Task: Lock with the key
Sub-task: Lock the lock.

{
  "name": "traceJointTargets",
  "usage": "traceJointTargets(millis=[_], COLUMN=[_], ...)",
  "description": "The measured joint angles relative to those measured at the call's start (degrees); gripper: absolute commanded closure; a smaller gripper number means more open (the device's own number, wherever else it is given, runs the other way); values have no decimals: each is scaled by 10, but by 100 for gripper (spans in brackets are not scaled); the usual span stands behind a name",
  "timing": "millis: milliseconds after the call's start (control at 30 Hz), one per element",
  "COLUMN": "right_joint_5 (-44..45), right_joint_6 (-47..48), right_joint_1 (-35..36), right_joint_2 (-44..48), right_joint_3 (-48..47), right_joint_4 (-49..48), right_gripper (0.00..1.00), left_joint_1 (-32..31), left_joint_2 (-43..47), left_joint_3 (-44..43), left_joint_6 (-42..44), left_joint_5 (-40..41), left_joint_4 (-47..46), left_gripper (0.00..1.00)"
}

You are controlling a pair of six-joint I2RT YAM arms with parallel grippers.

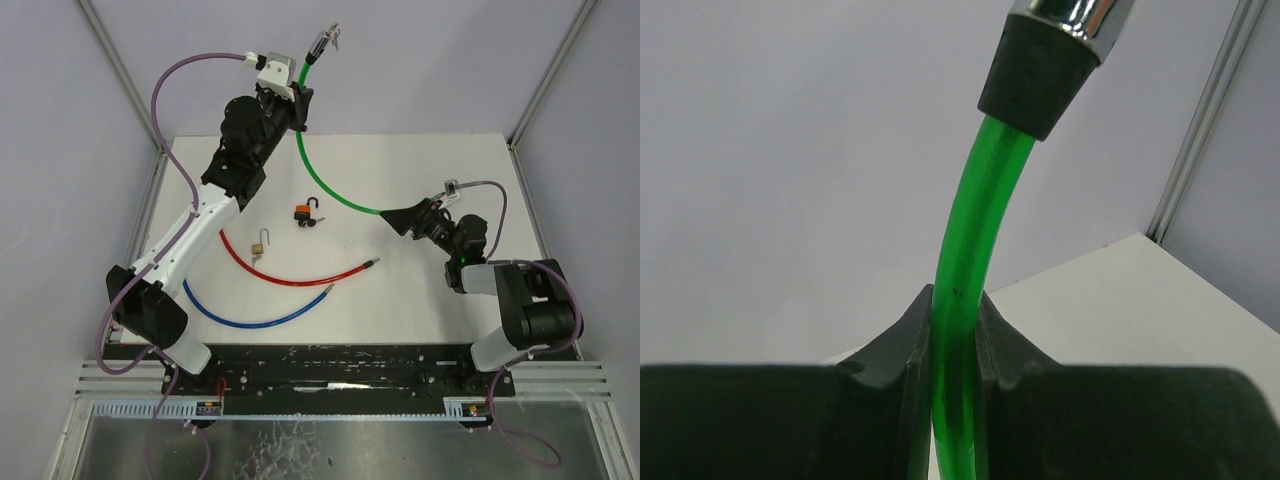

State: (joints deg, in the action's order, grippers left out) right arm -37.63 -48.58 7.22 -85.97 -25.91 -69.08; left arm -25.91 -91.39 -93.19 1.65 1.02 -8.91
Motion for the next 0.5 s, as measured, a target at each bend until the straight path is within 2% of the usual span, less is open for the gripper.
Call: traceJointTargets(millis=[100, 233, 433, 500], right_joint_5=[19, 31, 42, 41], right_joint_6=[-12, -28, -58, -70], right_joint_1=[-1, -1, -1, -1], right_joint_2=[-42, -47, -42, -42], right_joint_3=[0, -2, -15, -21], right_joint_4=[-40, -83, -113, -123], right_gripper=[14, 19, 43, 55], left_joint_1=[0, 0, 0, 0], left_joint_2=[0, 1, 2, 2], left_joint_3=[0, 0, 0, 1], left_joint_6=[-6, -13, -27, -31], left_joint_5=[-6, -11, -20, -21], left_joint_4=[1, 1, 2, 1], left_gripper=[100, 100, 100, 100])
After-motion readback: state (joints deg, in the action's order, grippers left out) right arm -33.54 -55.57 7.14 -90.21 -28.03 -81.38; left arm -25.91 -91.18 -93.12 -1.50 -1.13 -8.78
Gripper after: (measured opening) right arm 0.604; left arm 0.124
